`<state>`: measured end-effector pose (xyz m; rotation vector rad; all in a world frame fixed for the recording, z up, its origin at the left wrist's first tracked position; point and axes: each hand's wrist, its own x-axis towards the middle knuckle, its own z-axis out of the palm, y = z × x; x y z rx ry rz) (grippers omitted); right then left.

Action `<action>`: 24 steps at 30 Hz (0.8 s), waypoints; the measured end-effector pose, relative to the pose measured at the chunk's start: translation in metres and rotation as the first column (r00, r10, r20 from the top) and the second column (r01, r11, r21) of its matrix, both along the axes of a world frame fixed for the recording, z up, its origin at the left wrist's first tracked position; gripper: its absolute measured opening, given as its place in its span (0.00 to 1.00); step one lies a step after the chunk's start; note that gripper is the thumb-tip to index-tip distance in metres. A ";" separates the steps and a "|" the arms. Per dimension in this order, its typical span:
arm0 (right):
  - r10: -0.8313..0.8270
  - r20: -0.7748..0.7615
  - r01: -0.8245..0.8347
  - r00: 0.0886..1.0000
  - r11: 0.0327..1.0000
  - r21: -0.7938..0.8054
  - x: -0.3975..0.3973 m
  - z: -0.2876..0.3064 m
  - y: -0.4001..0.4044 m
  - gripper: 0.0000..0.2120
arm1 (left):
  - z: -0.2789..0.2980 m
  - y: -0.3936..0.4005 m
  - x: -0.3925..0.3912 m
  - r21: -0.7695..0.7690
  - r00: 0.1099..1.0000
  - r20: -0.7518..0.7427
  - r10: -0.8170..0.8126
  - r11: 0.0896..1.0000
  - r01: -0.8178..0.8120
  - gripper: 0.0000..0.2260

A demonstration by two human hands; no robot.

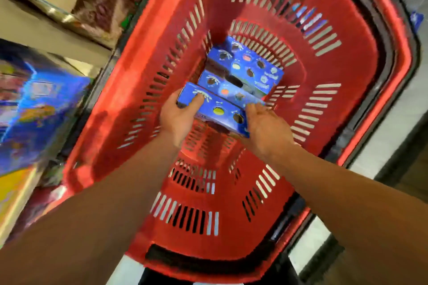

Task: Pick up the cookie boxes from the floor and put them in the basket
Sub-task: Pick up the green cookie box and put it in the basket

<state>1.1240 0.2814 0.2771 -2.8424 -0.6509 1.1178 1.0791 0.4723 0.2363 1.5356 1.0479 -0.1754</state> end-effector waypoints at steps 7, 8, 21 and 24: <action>0.059 0.086 -0.053 0.995 0.996 -0.074 0.029 -0.077 0.005 0.28 | -0.074 -0.004 0.013 0.048 0.999 0.043 -0.025 0.999 0.023 0.11; 0.082 0.097 -0.073 0.992 0.994 -0.085 0.031 -0.086 0.005 0.29 | -0.084 -0.003 0.015 0.047 0.998 0.057 -0.021 0.999 0.018 0.11; -0.003 0.123 0.027 0.992 0.981 -0.194 0.039 -0.117 -0.001 0.41 | -0.116 -0.028 0.019 0.086 0.999 -0.037 -0.035 0.996 0.038 0.13; -0.050 0.102 0.064 0.994 0.987 -0.149 0.037 -0.098 0.001 0.40 | -0.101 -0.025 0.011 0.041 0.999 -0.029 -0.026 0.999 0.027 0.22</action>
